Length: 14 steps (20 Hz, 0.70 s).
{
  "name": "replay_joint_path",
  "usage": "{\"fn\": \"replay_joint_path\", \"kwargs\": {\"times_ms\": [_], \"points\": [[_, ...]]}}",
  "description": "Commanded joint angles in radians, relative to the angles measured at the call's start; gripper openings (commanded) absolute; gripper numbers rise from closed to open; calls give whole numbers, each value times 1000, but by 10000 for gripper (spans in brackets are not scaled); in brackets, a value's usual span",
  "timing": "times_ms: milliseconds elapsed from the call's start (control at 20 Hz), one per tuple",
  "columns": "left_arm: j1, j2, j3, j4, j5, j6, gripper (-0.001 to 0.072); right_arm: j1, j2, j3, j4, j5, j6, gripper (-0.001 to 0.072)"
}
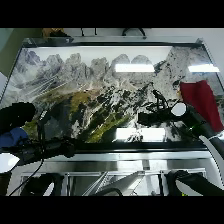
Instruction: Fold the shirts.
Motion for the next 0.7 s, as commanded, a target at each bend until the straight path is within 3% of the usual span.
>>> {"fn": "replay_joint_path", "kwargs": {"times_ms": [0, 500, 650], "points": [[0, 1, 0, 0, 0, 0, 16, 1, 0, 0, 1, 0, 0, 21], [0, 1, 0, 2, 37, 0, 16, 1, 0, 0, 0, 0, 0, 21], [20, -12, 41, 69, 76, -1, 15, 1, 0, 0, 0, 0, 0, 21]]}}
